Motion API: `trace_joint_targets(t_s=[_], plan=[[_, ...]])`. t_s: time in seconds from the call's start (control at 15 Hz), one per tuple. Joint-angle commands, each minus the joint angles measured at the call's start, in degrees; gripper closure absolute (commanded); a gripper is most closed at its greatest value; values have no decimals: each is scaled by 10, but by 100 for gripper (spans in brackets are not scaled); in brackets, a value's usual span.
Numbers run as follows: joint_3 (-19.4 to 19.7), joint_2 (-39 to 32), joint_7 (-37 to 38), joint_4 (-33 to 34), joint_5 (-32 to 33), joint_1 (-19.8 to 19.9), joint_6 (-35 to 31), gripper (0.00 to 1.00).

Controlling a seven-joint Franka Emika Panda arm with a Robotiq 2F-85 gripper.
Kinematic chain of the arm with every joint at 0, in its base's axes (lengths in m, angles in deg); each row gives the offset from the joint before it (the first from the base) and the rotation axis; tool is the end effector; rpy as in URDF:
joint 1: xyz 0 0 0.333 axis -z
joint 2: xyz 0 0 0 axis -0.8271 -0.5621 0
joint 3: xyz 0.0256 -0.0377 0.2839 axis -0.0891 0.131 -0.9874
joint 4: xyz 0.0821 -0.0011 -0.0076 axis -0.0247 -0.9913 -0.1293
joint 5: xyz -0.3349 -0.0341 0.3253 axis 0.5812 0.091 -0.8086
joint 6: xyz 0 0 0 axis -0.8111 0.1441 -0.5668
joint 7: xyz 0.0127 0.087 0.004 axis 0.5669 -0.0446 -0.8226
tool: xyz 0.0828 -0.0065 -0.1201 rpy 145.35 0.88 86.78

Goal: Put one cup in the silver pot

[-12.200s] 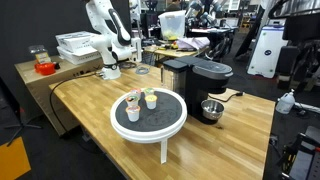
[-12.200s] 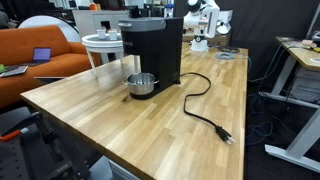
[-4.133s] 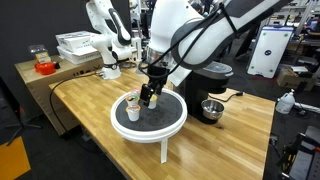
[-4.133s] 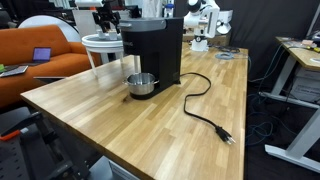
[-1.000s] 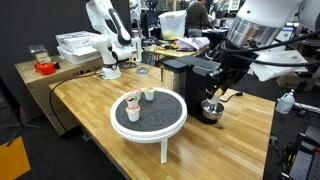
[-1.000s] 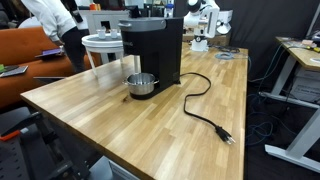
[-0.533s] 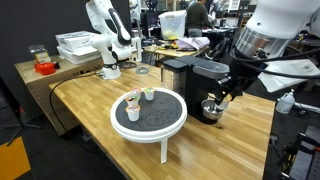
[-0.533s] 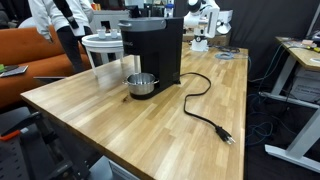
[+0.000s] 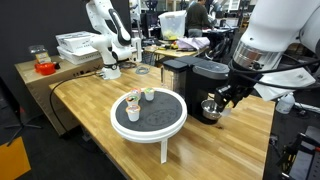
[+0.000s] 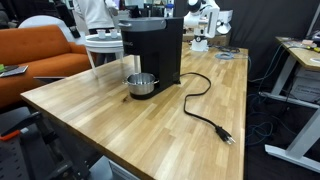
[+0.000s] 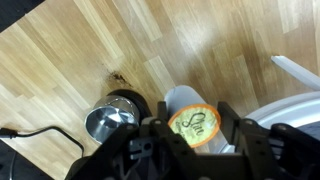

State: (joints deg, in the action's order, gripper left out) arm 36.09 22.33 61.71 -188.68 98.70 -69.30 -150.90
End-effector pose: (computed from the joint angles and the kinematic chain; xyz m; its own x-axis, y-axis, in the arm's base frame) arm 0.4372 0.2564 0.2284 0.9404 -0.2452 0.2357 -0.2593 -0.9653 0.0303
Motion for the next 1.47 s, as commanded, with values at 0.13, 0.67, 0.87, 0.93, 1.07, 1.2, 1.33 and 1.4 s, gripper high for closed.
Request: trace_joint_targets(t_s=[0.13,0.67,0.87,0.93,1.07,1.2,1.33,1.4], plan=[[1,-6,-3,-23,-16,13,-35,73],[-5,-5,-3,-18,-12,13,-14,48],[-7,-10,-2,-12,-5,15,-14,73],[-8,-15,0,-8,3,18,-21,73],[-6,-30,-4,-6,6,20,-46,73],[-5,-47,2,-4,24,27,-61,73],[-1,-66,8,0,52,38,-65,73],[2,-75,13,3,67,43,-66,73]])
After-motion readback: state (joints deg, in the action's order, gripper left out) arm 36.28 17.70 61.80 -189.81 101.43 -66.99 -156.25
